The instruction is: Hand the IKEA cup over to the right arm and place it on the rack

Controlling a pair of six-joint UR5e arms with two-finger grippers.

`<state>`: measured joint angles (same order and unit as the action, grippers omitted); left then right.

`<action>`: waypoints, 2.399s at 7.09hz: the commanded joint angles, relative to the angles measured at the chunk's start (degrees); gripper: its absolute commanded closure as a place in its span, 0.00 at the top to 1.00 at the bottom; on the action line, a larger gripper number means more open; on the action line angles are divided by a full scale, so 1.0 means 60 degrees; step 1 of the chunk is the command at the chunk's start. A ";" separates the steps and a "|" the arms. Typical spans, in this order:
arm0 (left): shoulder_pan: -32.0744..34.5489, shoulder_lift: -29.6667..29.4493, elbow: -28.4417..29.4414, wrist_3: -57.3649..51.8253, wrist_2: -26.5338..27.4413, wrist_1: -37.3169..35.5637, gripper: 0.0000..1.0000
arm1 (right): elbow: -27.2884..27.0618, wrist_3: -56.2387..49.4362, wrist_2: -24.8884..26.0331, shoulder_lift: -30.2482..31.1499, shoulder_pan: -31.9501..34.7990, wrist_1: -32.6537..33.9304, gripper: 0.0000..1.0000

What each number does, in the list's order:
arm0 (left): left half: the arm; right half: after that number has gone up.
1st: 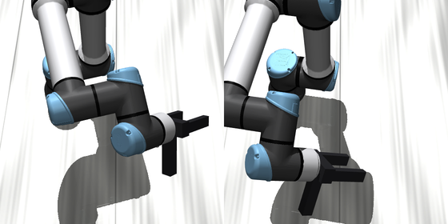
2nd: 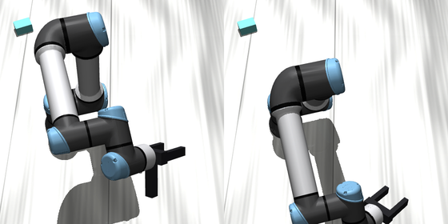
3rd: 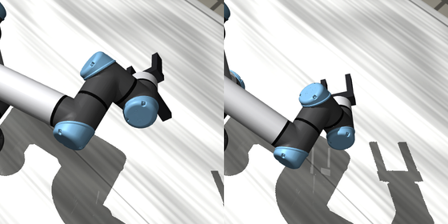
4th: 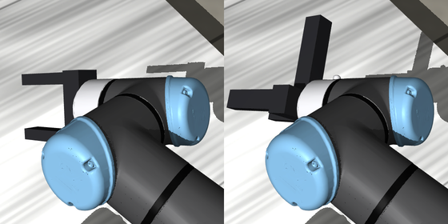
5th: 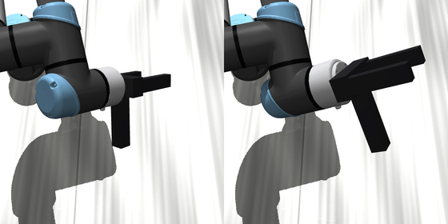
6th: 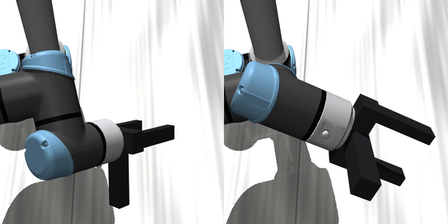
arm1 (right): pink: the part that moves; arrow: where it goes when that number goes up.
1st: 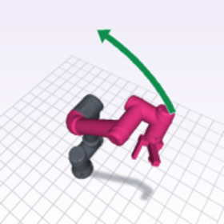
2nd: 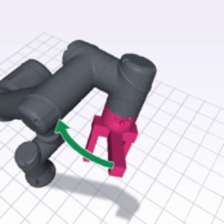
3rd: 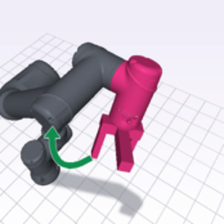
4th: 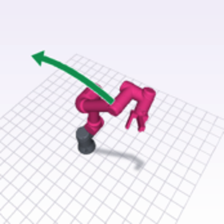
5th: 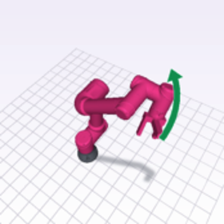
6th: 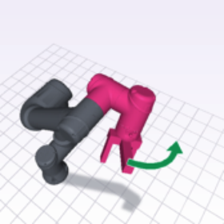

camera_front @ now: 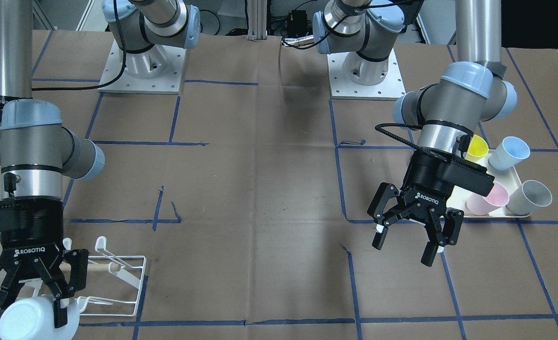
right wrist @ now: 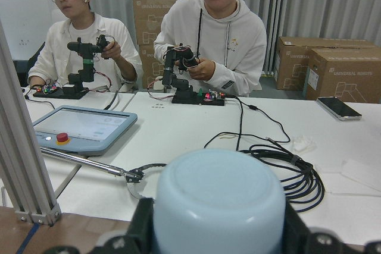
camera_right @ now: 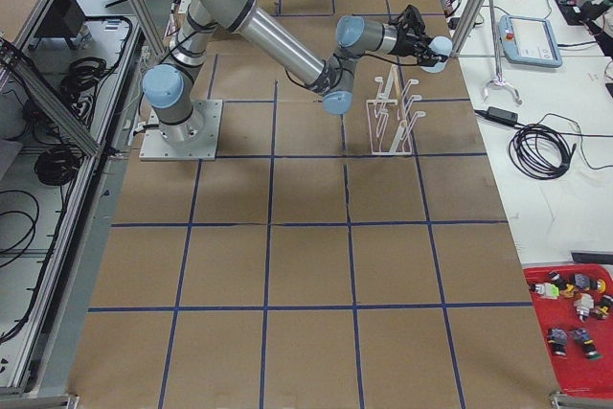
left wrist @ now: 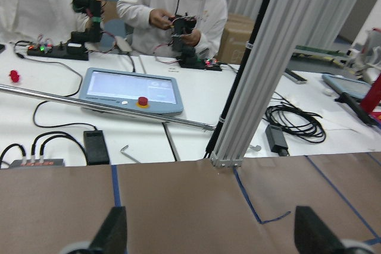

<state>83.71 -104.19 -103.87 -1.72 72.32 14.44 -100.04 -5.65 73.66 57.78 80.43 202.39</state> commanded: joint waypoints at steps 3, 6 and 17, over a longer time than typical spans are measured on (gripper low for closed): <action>0.0800 0.1117 0.2878 0.0053 0.2288 1.0797 1.00 | -0.0668 -0.0040 0.0072 -0.0255 -0.0016 0.0076 0.36; 0.0684 0.1587 0.2841 -0.0049 0.2288 1.3165 1.00 | -0.1139 -0.0011 0.0511 -0.0240 -0.0030 0.0077 0.68; -0.3550 0.4006 -0.3309 -0.3912 0.3870 0.9688 0.99 | -0.2319 0.5344 -0.0027 0.2671 0.1213 -0.1433 1.00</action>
<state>62.45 -80.21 -120.46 -23.08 95.46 77.36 -110.15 13.91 74.91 71.39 86.00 193.85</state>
